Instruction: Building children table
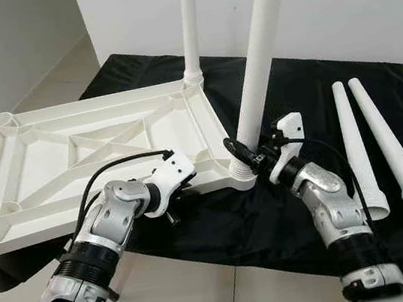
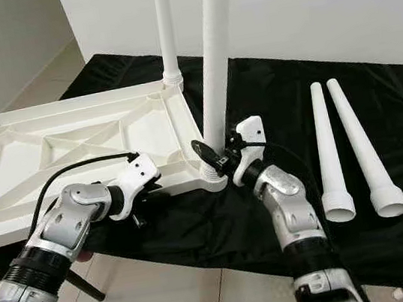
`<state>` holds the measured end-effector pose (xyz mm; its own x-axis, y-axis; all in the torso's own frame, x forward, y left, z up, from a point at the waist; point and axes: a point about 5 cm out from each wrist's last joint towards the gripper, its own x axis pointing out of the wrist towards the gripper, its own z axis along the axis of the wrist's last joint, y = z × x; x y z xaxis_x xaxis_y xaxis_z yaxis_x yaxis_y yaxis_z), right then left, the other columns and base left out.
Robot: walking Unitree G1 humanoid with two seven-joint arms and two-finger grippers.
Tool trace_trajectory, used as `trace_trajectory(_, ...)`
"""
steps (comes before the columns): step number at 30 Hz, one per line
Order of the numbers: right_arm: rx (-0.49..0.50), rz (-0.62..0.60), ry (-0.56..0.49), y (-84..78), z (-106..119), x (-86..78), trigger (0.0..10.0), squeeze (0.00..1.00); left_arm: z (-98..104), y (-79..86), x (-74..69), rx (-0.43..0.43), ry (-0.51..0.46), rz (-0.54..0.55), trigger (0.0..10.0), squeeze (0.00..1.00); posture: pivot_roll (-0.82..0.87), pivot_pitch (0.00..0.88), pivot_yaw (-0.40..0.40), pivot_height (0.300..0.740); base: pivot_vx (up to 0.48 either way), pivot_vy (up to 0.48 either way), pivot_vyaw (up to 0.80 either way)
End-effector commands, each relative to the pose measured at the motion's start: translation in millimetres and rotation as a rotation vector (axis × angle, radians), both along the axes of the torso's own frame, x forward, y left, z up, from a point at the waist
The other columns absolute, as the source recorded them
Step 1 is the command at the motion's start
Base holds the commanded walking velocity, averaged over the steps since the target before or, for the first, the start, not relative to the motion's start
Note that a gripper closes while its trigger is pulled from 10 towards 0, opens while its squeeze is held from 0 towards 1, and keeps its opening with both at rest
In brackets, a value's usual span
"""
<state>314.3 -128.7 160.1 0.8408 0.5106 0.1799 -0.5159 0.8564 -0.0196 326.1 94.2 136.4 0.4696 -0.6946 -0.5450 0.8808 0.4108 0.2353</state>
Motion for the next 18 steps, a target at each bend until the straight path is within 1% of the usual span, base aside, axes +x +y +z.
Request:
trace_trajectory(1, 0.017, -0.006, -0.031, 10.3, 9.3, -2.4, 0.0, 0.00, -3.1, -2.9, -2.1, 0.009, -0.006, 0.010, 10.0, 0.00, -0.04, 0.000, -0.020, 0.740, 0.000, 0.000, 0.00)
trace_trajectory(2, 0.017, -0.006, -0.031, 10.3, 9.3, -2.4, 0.0, 0.00, -3.1, -2.9, -2.1, 0.009, -0.006, 0.010, 10.0, 0.00, -0.04, 0.000, -0.020, 0.740, 0.000, 0.000, 0.00)
trace_trajectory(4, 0.034, -0.050, -0.021, 18.9, 8.5, -8.4, 0.0, 0.00, -3.0, -2.6, -2.2, 0.008, -0.006, 0.011, 10.0, 0.00, -0.03, 0.000, -0.020, 0.740, 0.000, 0.000, 0.00)
trace_trajectory(5, 0.034, -0.050, -0.021, 18.9, 8.5, -8.4, 0.0, 0.00, -3.0, -2.6, -2.2, 0.008, -0.006, 0.011, 10.0, 0.00, -0.03, 0.000, -0.020, 0.740, 0.000, 0.000, 0.00)
trace_trajectory(6, 0.024, -0.132, -0.002, 23.4, 7.9, -13.8, 0.0, 0.00, -3.5, -2.3, -2.5, 0.009, -0.005, 0.012, 10.0, 0.00, -0.03, 0.001, -0.022, 0.740, 0.000, 0.000, 0.00)
trace_trajectory(7, 0.014, -0.172, 0.005, 23.9, 8.0, -15.6, 0.0, 0.00, -3.9, -2.3, -2.6, 0.010, -0.004, 0.013, 10.0, 0.00, -0.03, 0.001, -0.022, 0.740, 0.000, 0.000, 0.00)
trace_trajectory(9, 0.014, -0.172, 0.005, 23.9, 8.0, -15.6, 0.0, 0.00, -3.9, -2.3, -2.6, 0.010, -0.004, 0.013, 10.0, 0.00, -0.03, 0.001, -0.022, 0.740, 0.000, 0.000, 0.00)
trace_trajectory(11, 0.022, -0.249, 0.032, 27.5, 7.0, -21.2, 0.0, 0.00, -3.5, -2.3, -2.3, 0.007, -0.003, 0.017, 10.0, 0.00, -0.03, 0.002, -0.024, 0.740, 0.000, 0.000, 0.00)
trace_trajectory(13, 0.022, -0.249, 0.032, 27.5, 7.0, -21.2, 0.0, 0.00, -3.5, -2.3, -2.3, 0.007, -0.003, 0.017, 10.0, 0.00, -0.03, 0.002, -0.024, 0.740, 0.000, 0.000, 0.00)
trace_trajectory(18, 0.019, -0.330, 0.067, 27.2, 3.6, -26.5, 0.0, 0.00, -4.1, -2.7, -3.3, 0.008, -0.001, 0.015, 10.0, 0.00, -0.03, 0.002, -0.023, 0.740, 0.000, 0.000, 0.00)
